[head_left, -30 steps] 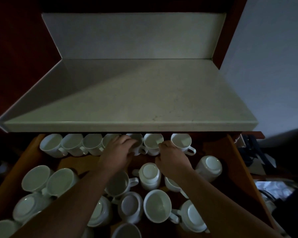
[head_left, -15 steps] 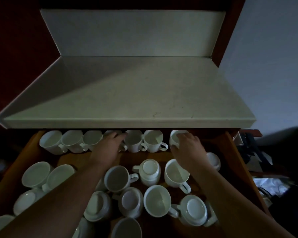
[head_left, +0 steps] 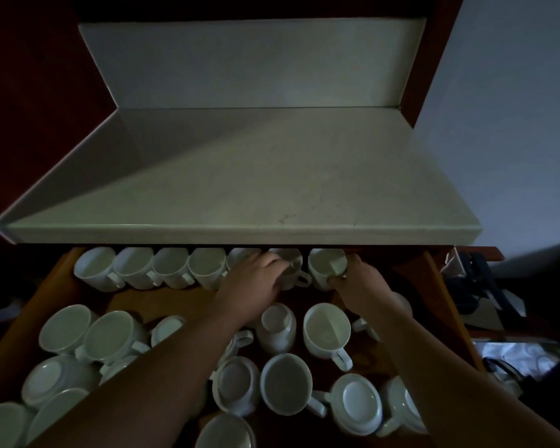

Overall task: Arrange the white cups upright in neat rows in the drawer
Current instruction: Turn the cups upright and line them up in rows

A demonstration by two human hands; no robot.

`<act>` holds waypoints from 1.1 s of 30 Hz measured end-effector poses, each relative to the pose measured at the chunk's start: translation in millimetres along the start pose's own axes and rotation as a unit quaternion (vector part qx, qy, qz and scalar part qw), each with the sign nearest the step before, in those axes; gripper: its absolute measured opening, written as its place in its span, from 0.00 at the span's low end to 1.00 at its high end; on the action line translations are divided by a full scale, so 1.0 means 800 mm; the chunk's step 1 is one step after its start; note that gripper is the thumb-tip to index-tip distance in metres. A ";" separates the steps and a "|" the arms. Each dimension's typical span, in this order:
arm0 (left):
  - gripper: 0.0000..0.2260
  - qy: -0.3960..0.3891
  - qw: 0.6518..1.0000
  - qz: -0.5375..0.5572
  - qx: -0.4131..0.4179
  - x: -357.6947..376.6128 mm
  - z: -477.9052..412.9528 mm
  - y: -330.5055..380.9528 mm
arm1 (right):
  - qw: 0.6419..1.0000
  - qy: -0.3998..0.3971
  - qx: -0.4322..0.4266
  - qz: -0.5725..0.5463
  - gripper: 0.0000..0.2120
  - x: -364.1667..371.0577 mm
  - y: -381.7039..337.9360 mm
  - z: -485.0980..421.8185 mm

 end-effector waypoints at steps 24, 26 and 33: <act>0.11 0.095 0.924 0.138 -0.344 -0.089 0.183 -0.153 | 0.988 -0.055 -0.146 0.020 0.19 0.039 -0.111 0.080; 0.09 0.103 0.906 0.147 -0.384 -0.093 0.232 -0.206 | 0.984 -0.068 -0.161 0.033 0.19 0.067 -0.150 0.096; 0.19 -0.011 0.934 0.110 -0.340 -0.084 0.307 -0.337 | 0.969 -0.150 -0.182 0.074 0.22 0.218 -0.269 0.157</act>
Point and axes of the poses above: each hand's wrist, its own z-axis away from the middle knuckle, its own x-axis out of the palm, y = z × x, the point moved 7 cm from there along -z, towards the middle knuckle, and after that the axes turned 15 degrees about -z, right-handed, at the moved point
